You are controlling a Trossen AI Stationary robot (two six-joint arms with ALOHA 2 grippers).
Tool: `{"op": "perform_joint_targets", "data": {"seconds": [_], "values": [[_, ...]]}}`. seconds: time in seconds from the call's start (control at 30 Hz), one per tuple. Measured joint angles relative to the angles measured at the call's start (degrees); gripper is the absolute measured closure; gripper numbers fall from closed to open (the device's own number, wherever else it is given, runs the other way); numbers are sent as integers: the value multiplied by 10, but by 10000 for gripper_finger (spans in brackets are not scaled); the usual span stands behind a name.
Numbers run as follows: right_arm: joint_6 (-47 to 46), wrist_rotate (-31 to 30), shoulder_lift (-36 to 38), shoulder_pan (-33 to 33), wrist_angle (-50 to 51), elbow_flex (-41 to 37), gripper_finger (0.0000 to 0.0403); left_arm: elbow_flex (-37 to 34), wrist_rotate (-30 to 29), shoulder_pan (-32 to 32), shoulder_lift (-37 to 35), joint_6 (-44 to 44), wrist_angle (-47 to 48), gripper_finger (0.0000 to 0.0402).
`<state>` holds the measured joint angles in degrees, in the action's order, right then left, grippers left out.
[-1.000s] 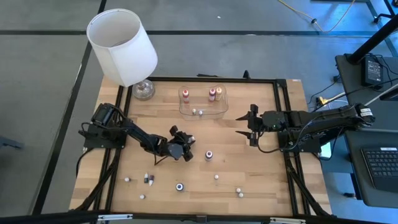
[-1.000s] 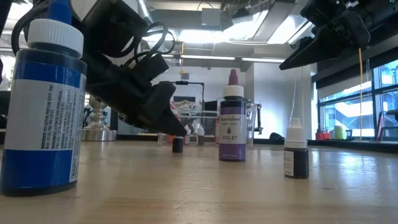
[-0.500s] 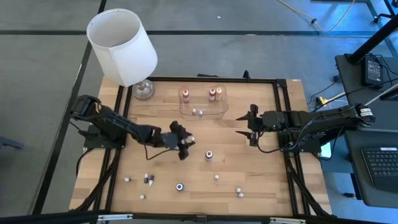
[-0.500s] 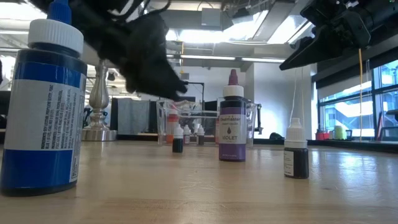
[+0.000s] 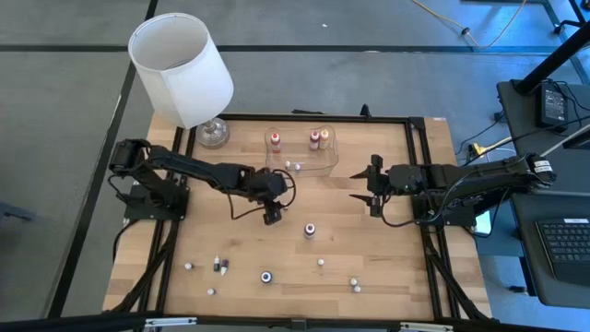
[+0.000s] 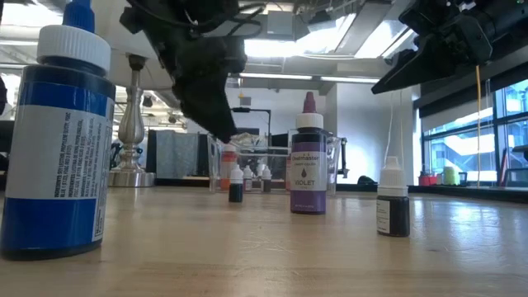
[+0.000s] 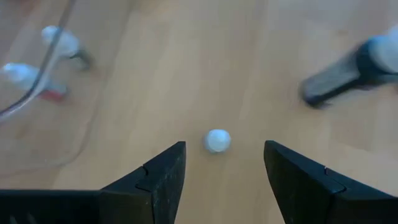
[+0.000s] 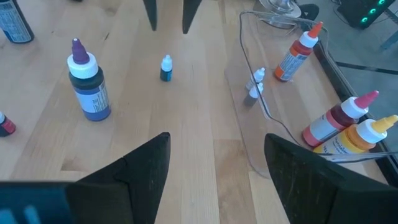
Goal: Pick & Place food coloring
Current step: Put the top small blue food coloring bottle into the transparent bin
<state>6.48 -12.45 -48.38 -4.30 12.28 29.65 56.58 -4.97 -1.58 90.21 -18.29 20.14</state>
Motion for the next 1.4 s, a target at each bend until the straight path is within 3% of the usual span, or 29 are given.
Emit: {"op": "perform_joint_targets", "data": {"seconds": [0.3,0.8,1.4], "values": [[2,0,0,0,0,0,142,11,21,10,11,47,-5,190],[13,0,-4,1,-4,0,142,71,21,10,121,86,37,191],[15,0,-4,1,-2,0,142,71,16,-2,128,81,40,192]]}}
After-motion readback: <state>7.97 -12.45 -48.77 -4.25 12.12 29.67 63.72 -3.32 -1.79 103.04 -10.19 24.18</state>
